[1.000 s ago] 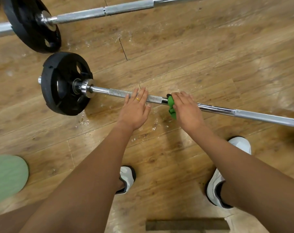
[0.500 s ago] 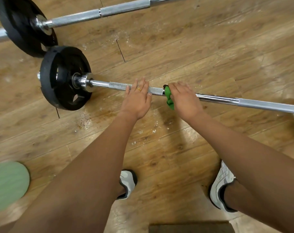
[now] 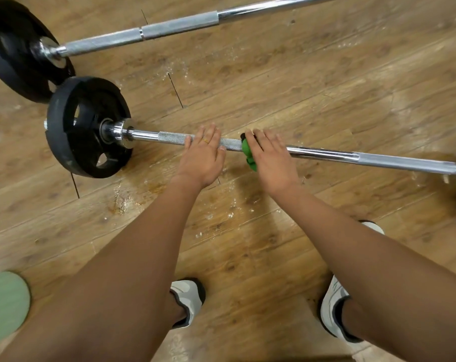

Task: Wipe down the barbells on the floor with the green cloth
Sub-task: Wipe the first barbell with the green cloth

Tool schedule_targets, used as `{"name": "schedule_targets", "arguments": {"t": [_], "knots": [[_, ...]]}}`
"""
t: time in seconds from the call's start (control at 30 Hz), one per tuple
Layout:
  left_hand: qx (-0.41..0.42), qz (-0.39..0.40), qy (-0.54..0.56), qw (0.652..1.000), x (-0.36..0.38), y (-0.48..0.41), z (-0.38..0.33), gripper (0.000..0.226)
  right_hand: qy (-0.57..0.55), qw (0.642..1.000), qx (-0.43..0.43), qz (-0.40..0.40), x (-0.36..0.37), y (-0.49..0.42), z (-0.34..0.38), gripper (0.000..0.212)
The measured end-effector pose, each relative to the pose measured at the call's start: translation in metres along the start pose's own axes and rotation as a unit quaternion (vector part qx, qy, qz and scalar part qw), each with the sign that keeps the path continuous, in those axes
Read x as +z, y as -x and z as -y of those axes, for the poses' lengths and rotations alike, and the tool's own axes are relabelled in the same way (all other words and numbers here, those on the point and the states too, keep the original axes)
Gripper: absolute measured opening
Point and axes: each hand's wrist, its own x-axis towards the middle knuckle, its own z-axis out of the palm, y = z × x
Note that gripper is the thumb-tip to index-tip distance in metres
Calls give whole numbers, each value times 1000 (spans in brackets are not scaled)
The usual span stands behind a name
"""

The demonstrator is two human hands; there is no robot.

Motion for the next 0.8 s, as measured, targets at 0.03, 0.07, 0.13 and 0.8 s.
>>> {"name": "schedule_targets", "arguments": {"t": [0.03, 0.07, 0.13, 0.8], "knots": [[0, 1, -2, 1000, 0, 0, 0, 56, -4, 1000, 1, 3, -1, 1, -5, 73], [-2, 2, -3, 1000, 0, 1, -1, 56, -11, 1000, 8, 7, -2, 3, -12, 72], [-7, 0, -3, 1000, 1, 5, -4, 57, -17, 999, 32, 9, -3, 13, -29, 69], [-9, 27, 2, 1000, 40, 88, 3, 69, -78, 992, 99, 22, 9, 66, 16, 72]]}}
